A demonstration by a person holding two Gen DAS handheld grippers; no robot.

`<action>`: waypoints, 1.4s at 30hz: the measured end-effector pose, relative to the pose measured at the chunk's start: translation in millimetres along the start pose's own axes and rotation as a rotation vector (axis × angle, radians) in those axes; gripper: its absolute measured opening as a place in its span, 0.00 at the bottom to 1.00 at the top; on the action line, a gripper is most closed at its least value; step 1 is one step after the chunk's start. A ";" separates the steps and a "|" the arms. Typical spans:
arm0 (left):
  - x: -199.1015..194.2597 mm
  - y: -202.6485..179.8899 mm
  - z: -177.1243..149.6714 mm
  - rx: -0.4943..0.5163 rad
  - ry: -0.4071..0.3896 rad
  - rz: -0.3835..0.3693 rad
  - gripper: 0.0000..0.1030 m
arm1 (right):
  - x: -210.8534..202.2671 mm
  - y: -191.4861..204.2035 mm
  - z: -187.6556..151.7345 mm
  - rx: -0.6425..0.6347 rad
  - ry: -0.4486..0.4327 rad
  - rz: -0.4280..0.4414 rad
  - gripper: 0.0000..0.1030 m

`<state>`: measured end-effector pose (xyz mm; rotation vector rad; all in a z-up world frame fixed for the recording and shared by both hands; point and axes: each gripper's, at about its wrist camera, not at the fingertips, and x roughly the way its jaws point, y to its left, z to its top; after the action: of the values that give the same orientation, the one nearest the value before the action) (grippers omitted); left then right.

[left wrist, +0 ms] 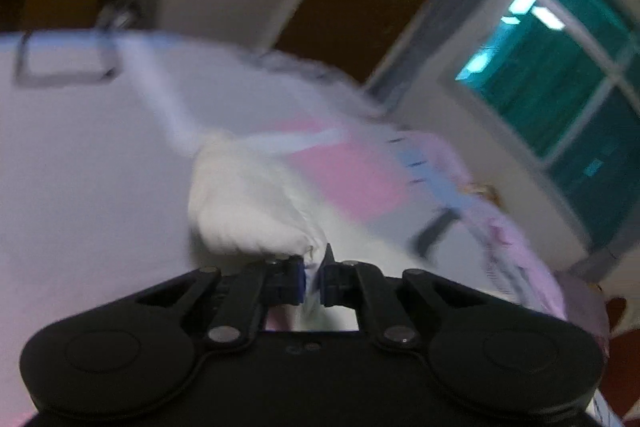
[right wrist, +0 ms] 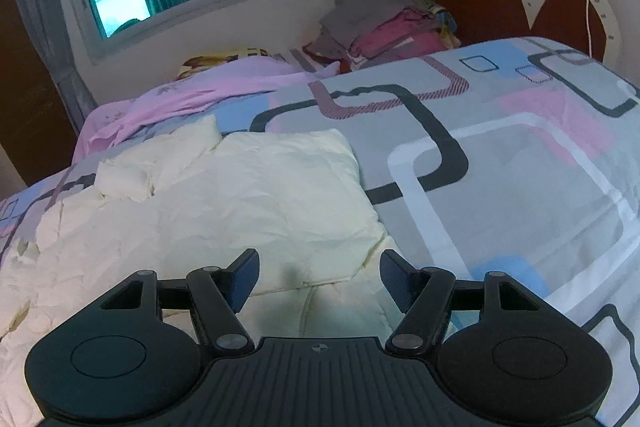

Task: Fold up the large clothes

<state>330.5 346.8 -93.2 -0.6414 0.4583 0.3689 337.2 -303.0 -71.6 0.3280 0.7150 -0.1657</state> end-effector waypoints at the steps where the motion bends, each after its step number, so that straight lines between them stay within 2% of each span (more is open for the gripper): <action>1: -3.3 -16.9 -1.7 0.035 -0.004 -0.028 0.06 | 0.7 0.0 -0.7 0.000 0.000 -0.001 0.65; 5: -9.6 -88.2 -18.6 0.187 0.013 -0.156 0.06 | 1.3 -4.2 -1.1 0.015 -0.005 -0.002 0.65; 9: -10.5 -165.4 -48.8 0.335 0.053 -0.288 0.06 | -2.9 -11.8 0.5 0.021 -0.020 -0.003 0.65; 14: -4.1 -254.2 -97.8 0.474 0.152 -0.425 0.06 | -9.7 -27.9 4.3 0.046 -0.037 0.002 0.65; 17: 0.7 -298.9 -133.4 0.572 0.207 -0.464 0.06 | -13.3 -40.3 6.8 0.070 -0.046 0.003 0.65; 25: 9.1 -376.7 -227.2 0.703 0.347 -0.548 0.06 | -19.3 -79.4 11.6 0.138 -0.065 0.004 0.65; 31: 12.2 -406.4 -278.9 0.797 0.408 -0.588 0.06 | -24.6 -106.4 12.6 0.162 -0.056 0.015 0.65; 35: 14.8 -418.6 -301.9 0.825 0.430 -0.582 0.08 | -28.8 -118.2 15.7 0.170 -0.054 0.029 0.65; 37: 17.1 -419.9 -311.0 0.822 0.449 -0.581 0.22 | -29.4 -122.4 18.1 0.175 -0.051 0.040 0.65; 38: 16.7 -419.7 -313.0 0.825 0.455 -0.586 0.26 | -29.2 -123.8 18.9 0.178 -0.048 0.052 0.65; 39: 15.2 -418.7 -314.9 0.832 0.458 -0.599 0.36 | -28.2 -123.9 20.2 0.180 -0.043 0.066 0.66; 40: 13.1 -418.6 -315.1 0.834 0.472 -0.625 0.60 | -26.9 -122.2 21.6 0.178 -0.039 0.081 0.66; 41: 10.2 -417.7 -314.3 0.829 0.489 -0.656 0.75 | -25.0 -120.0 22.9 0.170 -0.033 0.094 0.66; 42: 5.0 -413.9 -310.5 0.814 0.485 -0.683 0.82 | -22.7 -115.7 24.2 0.159 -0.027 0.107 0.66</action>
<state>435.3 -159.5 -115.3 -0.0484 0.7521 -0.6239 305.1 -418.9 -66.9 0.5144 0.6569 -0.1252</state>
